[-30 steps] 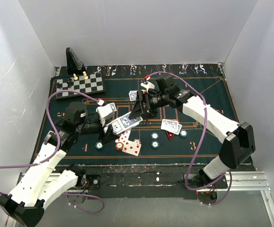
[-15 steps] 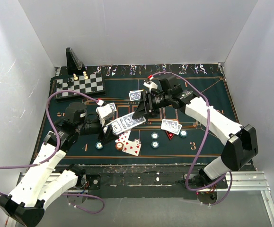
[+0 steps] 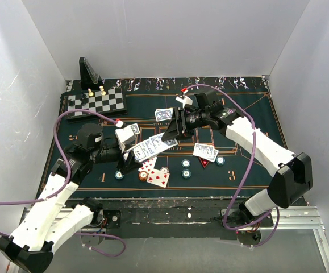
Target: Distribute texas hold em gaming equipment
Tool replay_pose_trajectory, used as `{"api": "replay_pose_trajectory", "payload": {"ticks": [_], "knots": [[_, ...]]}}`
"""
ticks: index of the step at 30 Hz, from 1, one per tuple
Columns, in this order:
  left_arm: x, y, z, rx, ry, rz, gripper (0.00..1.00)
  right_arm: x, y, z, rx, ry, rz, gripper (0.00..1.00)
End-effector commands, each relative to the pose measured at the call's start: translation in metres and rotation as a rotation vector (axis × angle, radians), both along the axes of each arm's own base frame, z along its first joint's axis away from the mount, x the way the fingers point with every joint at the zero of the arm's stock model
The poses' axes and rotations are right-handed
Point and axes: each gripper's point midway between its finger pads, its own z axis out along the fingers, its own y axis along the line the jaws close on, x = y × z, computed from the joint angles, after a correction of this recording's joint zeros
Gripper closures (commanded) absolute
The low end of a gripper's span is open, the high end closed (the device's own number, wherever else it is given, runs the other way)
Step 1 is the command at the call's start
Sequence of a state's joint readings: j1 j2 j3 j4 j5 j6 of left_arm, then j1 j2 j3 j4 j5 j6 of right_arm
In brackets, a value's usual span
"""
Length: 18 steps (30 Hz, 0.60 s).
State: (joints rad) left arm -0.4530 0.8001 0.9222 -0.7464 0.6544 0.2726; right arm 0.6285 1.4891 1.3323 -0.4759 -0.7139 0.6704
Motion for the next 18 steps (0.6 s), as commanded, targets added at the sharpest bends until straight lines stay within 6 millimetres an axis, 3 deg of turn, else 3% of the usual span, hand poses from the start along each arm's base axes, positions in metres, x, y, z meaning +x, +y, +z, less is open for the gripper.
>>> {"api": "replay_pose_trajectory", "payload": {"ticks": [1, 8, 18], "knots": [[0.001, -0.002, 0.015, -0.043, -0.053, -0.006, 1.00, -0.004, -0.002, 0.031, 0.060, -0.059, 0.015, 0.47], [-0.001, -0.002, 0.007, -0.042, -0.033, -0.007, 1.00, -0.006, -0.001, 0.046, 0.095, -0.077, 0.021, 0.48], [-0.001, -0.002, 0.008, -0.048, -0.035, -0.004, 1.00, -0.004, -0.012, 0.040, 0.009, -0.118, -0.003, 0.49]]}}
